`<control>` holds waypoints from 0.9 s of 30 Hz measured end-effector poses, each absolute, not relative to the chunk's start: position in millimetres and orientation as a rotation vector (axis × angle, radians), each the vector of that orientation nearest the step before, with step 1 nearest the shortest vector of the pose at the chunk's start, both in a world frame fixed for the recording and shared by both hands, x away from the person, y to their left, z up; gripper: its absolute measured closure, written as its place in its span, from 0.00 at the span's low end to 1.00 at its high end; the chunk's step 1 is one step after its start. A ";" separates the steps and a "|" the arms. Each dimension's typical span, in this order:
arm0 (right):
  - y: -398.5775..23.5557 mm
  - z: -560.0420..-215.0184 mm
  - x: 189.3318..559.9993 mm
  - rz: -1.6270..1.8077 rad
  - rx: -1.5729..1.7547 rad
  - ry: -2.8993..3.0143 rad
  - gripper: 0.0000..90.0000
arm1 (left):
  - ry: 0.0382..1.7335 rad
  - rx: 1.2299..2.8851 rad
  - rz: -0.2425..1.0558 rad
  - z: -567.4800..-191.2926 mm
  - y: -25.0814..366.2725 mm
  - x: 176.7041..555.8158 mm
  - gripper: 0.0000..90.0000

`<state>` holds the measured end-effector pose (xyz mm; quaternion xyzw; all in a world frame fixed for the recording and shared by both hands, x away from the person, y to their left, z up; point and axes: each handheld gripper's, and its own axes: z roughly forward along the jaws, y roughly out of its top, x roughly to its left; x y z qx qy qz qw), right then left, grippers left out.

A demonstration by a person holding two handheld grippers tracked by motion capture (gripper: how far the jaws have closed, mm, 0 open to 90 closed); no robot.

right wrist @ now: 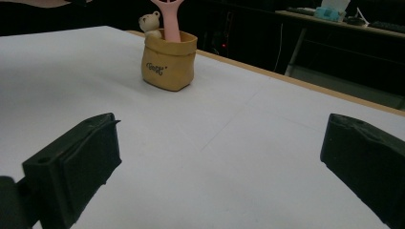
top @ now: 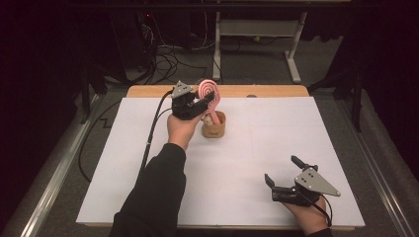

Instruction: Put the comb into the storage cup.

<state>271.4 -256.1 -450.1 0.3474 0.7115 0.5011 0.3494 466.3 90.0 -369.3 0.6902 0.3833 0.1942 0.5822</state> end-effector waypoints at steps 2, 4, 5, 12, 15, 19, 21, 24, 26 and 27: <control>-256.4 -449.9 271.3 1.299 0.899 1.844 0.00 | 0.900 1.610 0.458 -369.1 90.0 466.5 0.64; -256.4 -450.0 271.6 1.298 0.898 1.843 0.00 | 0.903 1.612 0.462 -369.1 90.8 466.7 0.63; -256.5 -449.9 271.5 1.299 0.898 1.844 0.00 | 0.908 1.618 0.464 -369.0 91.6 466.9 0.59; -256.3 -449.9 271.4 1.299 0.899 1.843 0.00 | 0.920 1.632 0.467 -369.4 95.3 467.2 0.58; -256.3 -449.8 271.4 1.300 0.899 1.842 0.00 | 0.917 1.636 0.469 -370.2 95.9 467.0 0.58; -255.5 -450.2 271.4 1.298 0.898 1.844 0.00 | 0.913 1.644 0.482 -371.7 96.9 466.0 0.57; -255.3 -450.3 271.4 1.298 0.899 1.843 0.00 | 0.915 1.649 0.481 -372.5 97.8 465.7 0.54; -254.9 -450.5 271.5 1.297 0.897 1.845 0.00 | 0.911 1.654 0.485 -373.7 99.6 465.0 0.53; -254.6 -450.4 271.3 1.295 0.894 1.845 0.00 | 0.910 1.660 0.484 -374.0 100.6 465.2 0.52; -254.5 -450.3 271.2 1.296 0.893 1.845 0.00 | 0.917 1.660 0.482 -374.2 101.2 465.6 0.48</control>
